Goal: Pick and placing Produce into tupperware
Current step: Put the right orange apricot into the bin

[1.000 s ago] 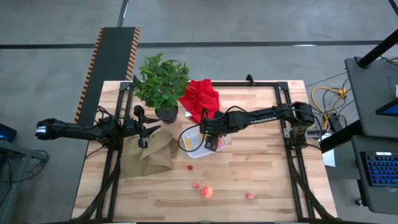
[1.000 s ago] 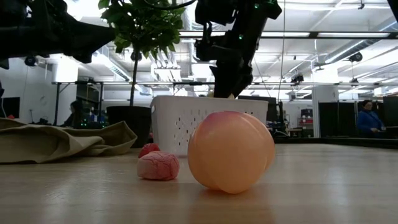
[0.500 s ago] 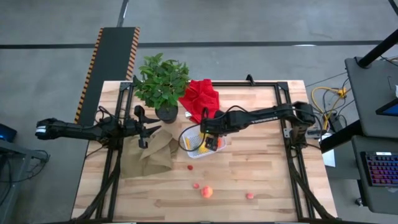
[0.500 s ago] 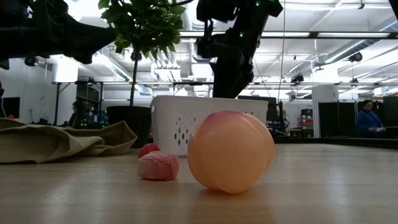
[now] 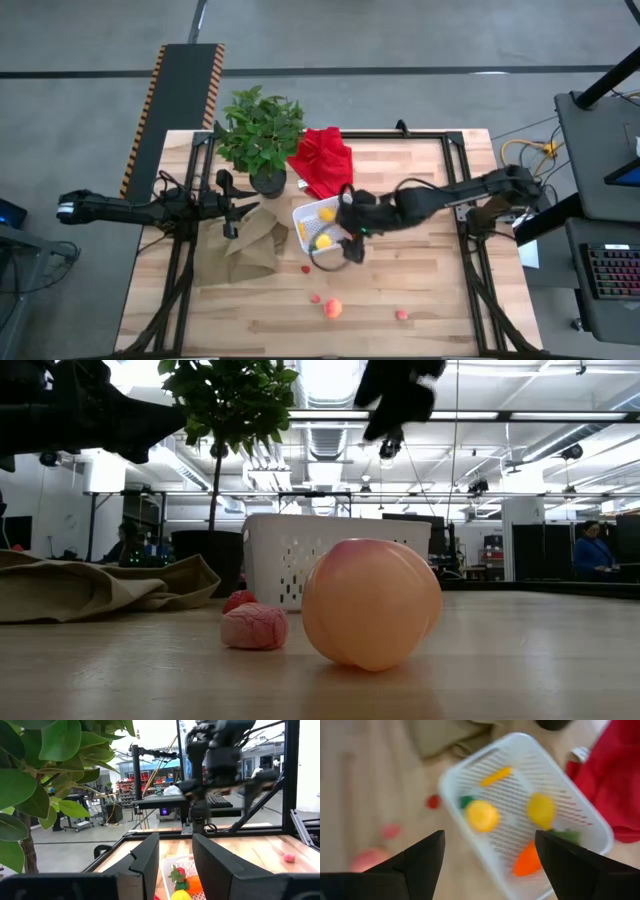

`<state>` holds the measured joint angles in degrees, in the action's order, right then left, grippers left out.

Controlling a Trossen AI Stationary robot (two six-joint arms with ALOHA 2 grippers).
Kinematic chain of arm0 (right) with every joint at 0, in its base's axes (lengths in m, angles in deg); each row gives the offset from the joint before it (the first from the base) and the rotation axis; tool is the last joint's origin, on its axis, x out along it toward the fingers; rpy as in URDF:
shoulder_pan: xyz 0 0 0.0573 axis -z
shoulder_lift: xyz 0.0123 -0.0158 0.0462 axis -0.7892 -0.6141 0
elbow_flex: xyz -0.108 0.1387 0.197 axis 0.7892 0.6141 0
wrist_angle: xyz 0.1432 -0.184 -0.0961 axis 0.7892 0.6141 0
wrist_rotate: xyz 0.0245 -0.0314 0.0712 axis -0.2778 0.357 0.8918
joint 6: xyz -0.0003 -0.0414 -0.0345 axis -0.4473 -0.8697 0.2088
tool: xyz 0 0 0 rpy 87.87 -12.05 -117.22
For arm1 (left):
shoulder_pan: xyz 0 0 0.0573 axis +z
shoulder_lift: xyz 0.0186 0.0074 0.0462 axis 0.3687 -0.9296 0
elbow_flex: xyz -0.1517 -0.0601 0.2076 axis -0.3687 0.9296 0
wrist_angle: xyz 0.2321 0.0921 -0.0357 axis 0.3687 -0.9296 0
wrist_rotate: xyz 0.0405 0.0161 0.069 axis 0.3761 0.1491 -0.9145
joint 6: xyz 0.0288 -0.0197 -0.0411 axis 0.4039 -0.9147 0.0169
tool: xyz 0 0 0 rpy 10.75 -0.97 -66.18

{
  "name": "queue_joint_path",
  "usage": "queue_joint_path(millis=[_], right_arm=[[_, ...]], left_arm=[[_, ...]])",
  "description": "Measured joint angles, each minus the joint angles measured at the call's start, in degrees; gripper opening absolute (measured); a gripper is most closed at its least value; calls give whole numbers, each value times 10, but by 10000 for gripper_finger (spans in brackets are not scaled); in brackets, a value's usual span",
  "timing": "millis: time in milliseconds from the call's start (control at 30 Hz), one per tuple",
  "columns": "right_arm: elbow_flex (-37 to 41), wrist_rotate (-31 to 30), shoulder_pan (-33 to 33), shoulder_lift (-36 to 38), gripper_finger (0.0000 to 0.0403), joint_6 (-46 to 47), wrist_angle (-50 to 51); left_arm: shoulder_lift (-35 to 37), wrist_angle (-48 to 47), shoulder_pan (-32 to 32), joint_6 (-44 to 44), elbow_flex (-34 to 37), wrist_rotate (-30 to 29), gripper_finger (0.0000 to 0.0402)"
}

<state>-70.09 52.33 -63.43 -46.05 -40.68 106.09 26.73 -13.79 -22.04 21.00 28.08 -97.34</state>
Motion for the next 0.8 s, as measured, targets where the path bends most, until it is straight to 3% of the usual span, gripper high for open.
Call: queue_joint_path(millis=[300,567,800], right_arm=[[0,1,-121,46,299,111,6],[0,-3,-222,52,281,260,77],[0,-17,-293,52,264,282,97]], left_arm=[[-1,0,0,0,0,0,105],[-1,6,0,0,0,-2,105],[-3,26,0,-1,0,-2,105]])
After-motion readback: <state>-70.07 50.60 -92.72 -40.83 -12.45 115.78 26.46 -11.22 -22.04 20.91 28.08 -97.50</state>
